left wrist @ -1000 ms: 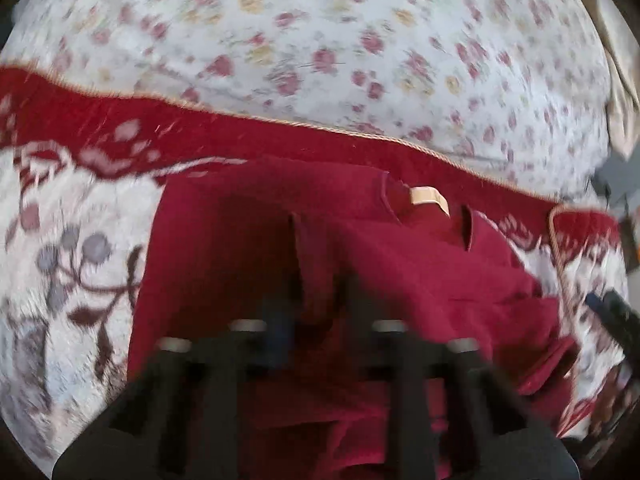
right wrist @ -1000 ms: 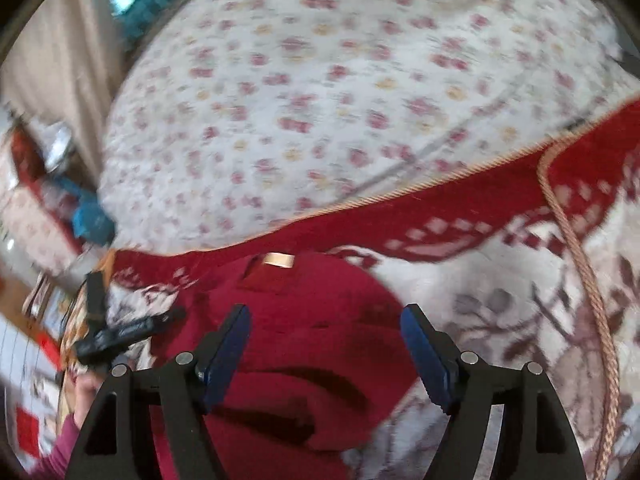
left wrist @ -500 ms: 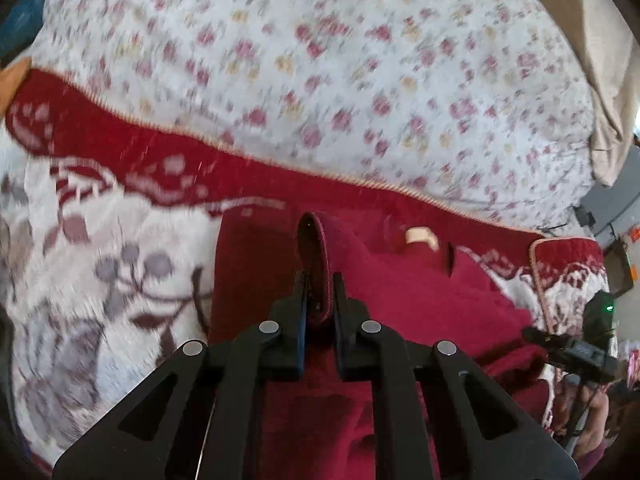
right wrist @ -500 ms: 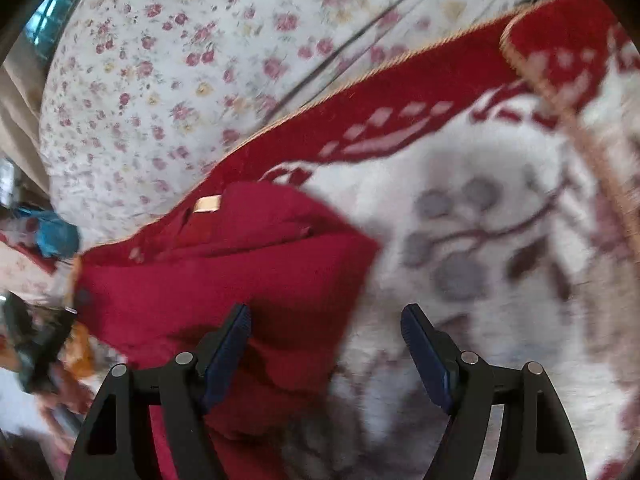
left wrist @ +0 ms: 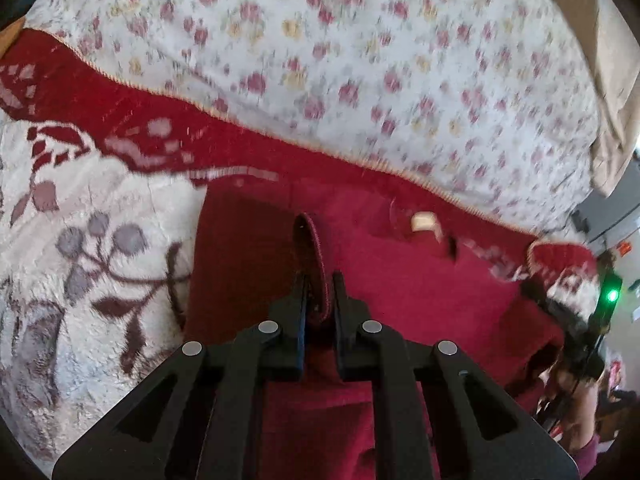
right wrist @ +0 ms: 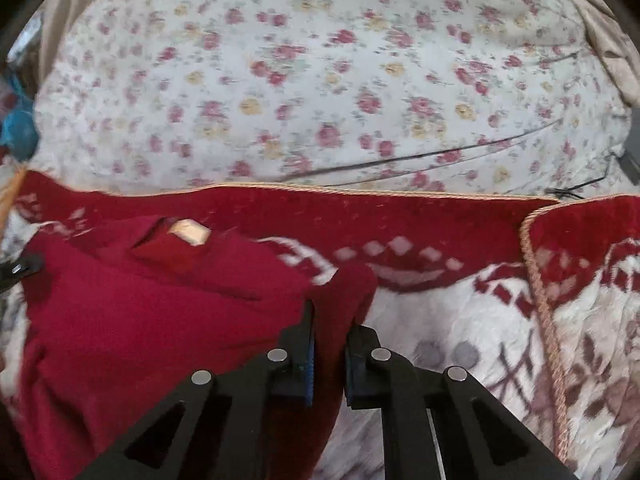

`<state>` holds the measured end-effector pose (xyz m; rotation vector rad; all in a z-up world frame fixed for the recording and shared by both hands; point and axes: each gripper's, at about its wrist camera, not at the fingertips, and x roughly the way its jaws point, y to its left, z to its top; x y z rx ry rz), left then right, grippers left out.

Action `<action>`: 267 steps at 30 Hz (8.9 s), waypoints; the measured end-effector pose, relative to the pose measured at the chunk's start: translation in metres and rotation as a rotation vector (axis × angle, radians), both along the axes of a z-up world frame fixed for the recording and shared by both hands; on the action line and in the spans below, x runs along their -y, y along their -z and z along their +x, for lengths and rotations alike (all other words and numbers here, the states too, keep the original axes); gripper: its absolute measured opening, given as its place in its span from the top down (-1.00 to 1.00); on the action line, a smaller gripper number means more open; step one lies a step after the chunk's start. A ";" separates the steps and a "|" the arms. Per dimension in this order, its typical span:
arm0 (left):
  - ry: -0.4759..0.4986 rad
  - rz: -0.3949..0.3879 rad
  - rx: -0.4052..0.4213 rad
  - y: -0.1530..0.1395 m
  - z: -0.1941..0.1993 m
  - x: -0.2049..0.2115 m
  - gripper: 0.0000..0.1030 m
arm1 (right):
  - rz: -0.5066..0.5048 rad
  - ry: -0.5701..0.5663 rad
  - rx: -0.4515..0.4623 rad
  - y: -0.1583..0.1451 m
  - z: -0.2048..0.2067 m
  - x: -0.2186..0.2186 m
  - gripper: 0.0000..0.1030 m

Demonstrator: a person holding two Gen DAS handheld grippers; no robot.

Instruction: Fold small clothes

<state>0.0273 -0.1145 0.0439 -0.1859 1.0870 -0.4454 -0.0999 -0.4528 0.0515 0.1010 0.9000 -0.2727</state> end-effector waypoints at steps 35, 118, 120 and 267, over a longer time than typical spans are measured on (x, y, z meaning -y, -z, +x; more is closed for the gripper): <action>0.115 0.047 -0.027 -0.007 -0.174 -0.069 -0.23 | 0.324 -0.175 -0.155 0.020 -0.167 -0.031 -0.53; 0.096 0.148 -0.118 -0.003 -0.271 -0.136 0.88 | 0.740 -0.402 -0.301 0.046 -0.269 -0.156 0.10; 0.093 0.148 -0.124 -0.001 -0.271 -0.137 0.88 | 0.736 -0.392 -0.304 0.045 -0.267 -0.154 0.10; 0.042 -0.213 0.006 -0.035 0.043 -0.032 -0.18 | 0.837 0.067 0.253 0.008 -0.020 0.064 0.15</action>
